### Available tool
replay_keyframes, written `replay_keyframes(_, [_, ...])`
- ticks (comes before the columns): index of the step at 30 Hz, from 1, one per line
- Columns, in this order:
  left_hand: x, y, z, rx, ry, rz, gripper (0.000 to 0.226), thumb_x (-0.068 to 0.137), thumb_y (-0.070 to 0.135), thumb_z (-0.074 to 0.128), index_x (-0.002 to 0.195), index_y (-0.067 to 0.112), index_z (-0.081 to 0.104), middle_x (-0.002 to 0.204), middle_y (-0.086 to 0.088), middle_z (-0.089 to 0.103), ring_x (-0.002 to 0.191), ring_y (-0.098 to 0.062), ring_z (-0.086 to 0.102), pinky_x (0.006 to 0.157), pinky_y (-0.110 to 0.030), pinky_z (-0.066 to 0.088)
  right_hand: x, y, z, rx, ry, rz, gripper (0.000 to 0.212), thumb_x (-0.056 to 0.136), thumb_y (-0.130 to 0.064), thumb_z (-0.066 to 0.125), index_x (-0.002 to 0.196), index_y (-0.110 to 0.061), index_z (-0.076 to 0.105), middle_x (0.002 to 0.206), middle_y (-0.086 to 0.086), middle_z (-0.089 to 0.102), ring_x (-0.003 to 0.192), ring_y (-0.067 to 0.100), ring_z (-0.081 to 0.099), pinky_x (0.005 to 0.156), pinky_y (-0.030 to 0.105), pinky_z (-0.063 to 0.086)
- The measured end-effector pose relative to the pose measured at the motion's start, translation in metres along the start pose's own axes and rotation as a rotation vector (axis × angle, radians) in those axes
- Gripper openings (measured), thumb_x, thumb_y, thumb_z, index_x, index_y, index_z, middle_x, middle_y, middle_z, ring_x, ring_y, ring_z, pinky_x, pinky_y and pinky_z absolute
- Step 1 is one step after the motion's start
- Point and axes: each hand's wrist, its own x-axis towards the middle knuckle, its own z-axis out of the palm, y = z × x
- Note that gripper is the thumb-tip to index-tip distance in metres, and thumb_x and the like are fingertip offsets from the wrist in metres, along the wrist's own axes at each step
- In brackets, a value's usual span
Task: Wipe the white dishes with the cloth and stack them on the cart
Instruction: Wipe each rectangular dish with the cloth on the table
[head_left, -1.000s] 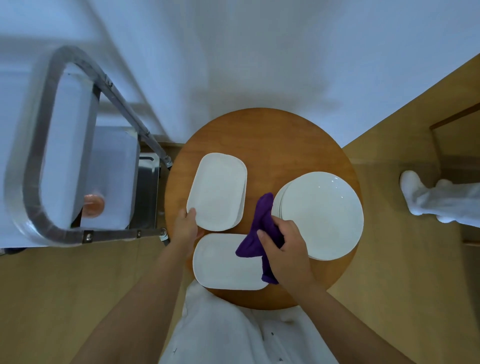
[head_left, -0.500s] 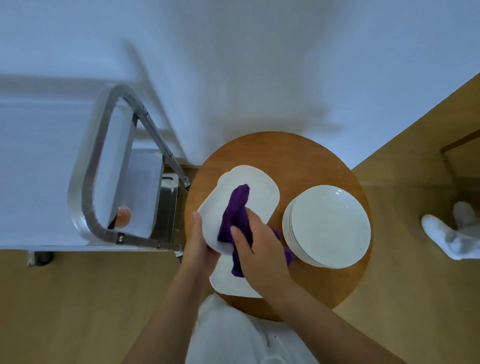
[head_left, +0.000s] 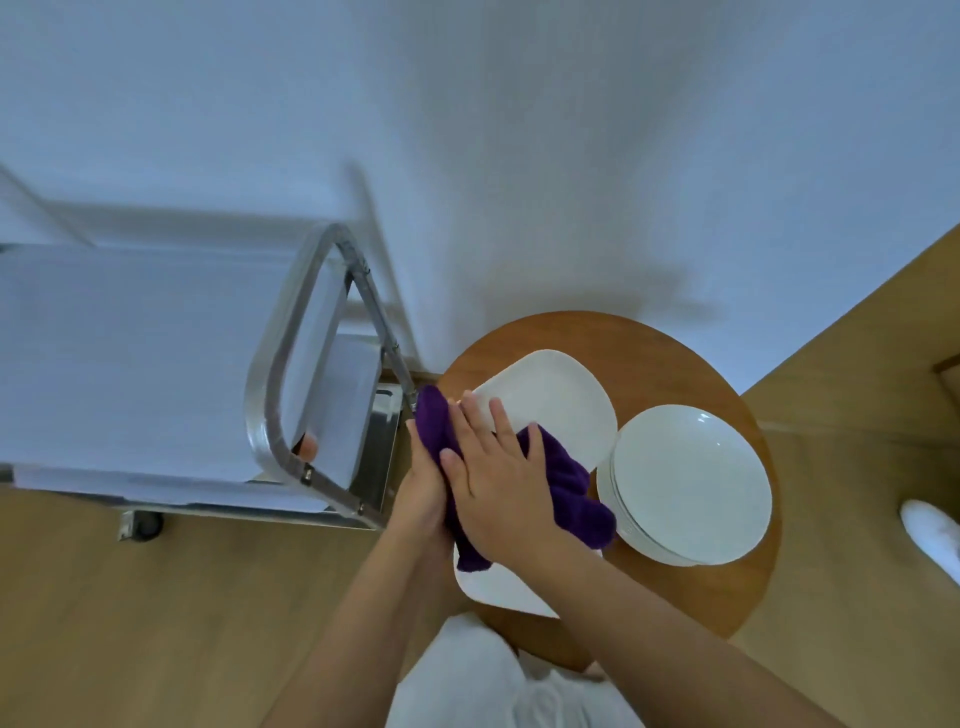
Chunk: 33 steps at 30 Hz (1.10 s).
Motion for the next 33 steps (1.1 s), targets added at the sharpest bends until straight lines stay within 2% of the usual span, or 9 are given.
replay_keyframes(3, [-0.010, 0.012, 0.004, 0.010, -0.022, 0.065, 0.049, 0.090, 0.068, 0.031, 0.108, 0.038, 0.065, 0.102, 0.014, 0.073, 0.102, -0.012, 0.068, 0.074, -0.026, 0.058, 0.008, -0.002, -0.016, -0.155, 0.195, -0.004, 0.053, 0.096, -0.043, 0.016, 0.144, -0.027, 0.032, 0.148, 0.007, 0.037, 0.136, 0.032, 0.033, 0.104, 0.058, 0.030])
replay_keyframes(6, [-0.024, 0.021, 0.010, -0.026, -0.051, 0.077, 0.058, 0.074, 0.077, 0.038, 0.104, 0.039, 0.069, 0.105, 0.005, 0.074, 0.098, -0.016, 0.070, 0.086, -0.042, 0.057, 0.015, 0.000, -0.026, -0.199, 0.288, -0.027, 0.051, 0.095, -0.044, 0.026, 0.139, -0.025, 0.043, 0.141, 0.013, 0.046, 0.128, 0.037, 0.043, 0.098, 0.059, 0.036])
replay_keyframes(9, [-0.029, 0.028, 0.013, -0.068, -0.046, 0.093, 0.050, 0.084, 0.070, 0.032, 0.099, 0.039, 0.068, 0.104, 0.000, 0.074, 0.100, -0.021, 0.068, 0.084, -0.044, 0.057, 0.022, 0.003, -0.039, -0.201, 0.314, -0.050, 0.051, 0.095, -0.044, 0.025, 0.138, -0.024, 0.043, 0.141, 0.014, 0.045, 0.128, 0.039, 0.043, 0.098, 0.060, 0.036])
replay_keyframes(12, [-0.032, 0.033, 0.012, -0.096, -0.013, 0.092, 0.052, 0.087, 0.068, 0.031, 0.104, 0.029, 0.061, 0.091, -0.002, 0.076, 0.083, -0.019, 0.073, 0.063, -0.033, 0.059, 0.031, 0.010, -0.056, -0.195, 0.321, -0.027, 0.053, 0.095, -0.044, 0.022, 0.139, -0.023, 0.043, 0.141, 0.016, 0.044, 0.128, 0.040, 0.042, 0.099, 0.060, 0.034])
replay_keyframes(18, [-0.040, 0.040, 0.012, -0.057, -0.009, 0.163, 0.044, 0.088, 0.066, 0.032, 0.096, 0.033, 0.061, 0.080, 0.009, 0.075, 0.085, -0.018, 0.071, 0.072, -0.034, 0.056, 0.044, 0.042, -0.077, -0.226, 0.346, 0.070, 0.053, 0.097, -0.047, 0.022, 0.146, -0.026, 0.029, 0.148, 0.015, 0.033, 0.134, 0.038, 0.031, 0.106, 0.056, 0.025])
replay_keyframes(22, [-0.042, 0.044, 0.014, -0.058, 0.025, 0.191, 0.040, 0.089, 0.064, 0.035, 0.093, 0.033, 0.059, 0.071, 0.013, 0.073, 0.085, -0.017, 0.068, 0.066, -0.031, 0.056, 0.046, 0.057, -0.086, -0.260, 0.336, 0.147, 0.058, 0.096, -0.054, 0.023, 0.148, -0.029, 0.020, 0.128, 0.013, 0.050, 0.102, 0.034, 0.053, 0.078, 0.042, 0.047])
replay_keyframes(26, [-0.038, 0.049, 0.014, -0.086, 0.049, 0.257, 0.040, 0.089, 0.063, 0.037, 0.083, 0.032, 0.061, 0.065, 0.014, 0.072, 0.064, -0.009, 0.071, 0.055, -0.025, 0.054, 0.044, 0.069, -0.095, -0.051, 0.382, 0.257, 0.067, 0.091, -0.061, 0.030, 0.147, -0.027, 0.019, 0.111, 0.012, 0.052, 0.084, 0.029, 0.057, 0.066, 0.035, 0.049])
replay_keyframes(30, [-0.035, 0.052, 0.023, -0.100, 0.080, 0.256, 0.043, 0.087, 0.068, 0.040, 0.079, 0.033, 0.063, 0.065, 0.013, 0.072, 0.073, -0.014, 0.068, 0.070, -0.032, 0.054, 0.036, 0.064, -0.088, 0.461, 0.433, 0.438, 0.066, 0.090, -0.052, 0.046, 0.146, -0.029, 0.018, 0.126, 0.009, 0.048, 0.104, 0.029, 0.054, 0.077, 0.033, 0.041])
replay_keyframes(33, [-0.034, 0.052, 0.033, -0.171, 0.079, 0.253, 0.040, 0.088, 0.067, 0.039, 0.095, 0.034, 0.061, 0.076, 0.012, 0.074, 0.072, -0.011, 0.072, 0.056, -0.026, 0.056, 0.030, 0.045, -0.081, 0.877, 0.507, 0.535, 0.076, 0.086, -0.037, 0.061, 0.146, -0.024, 0.016, 0.130, 0.005, 0.049, 0.111, 0.024, 0.053, 0.085, 0.031, 0.044])
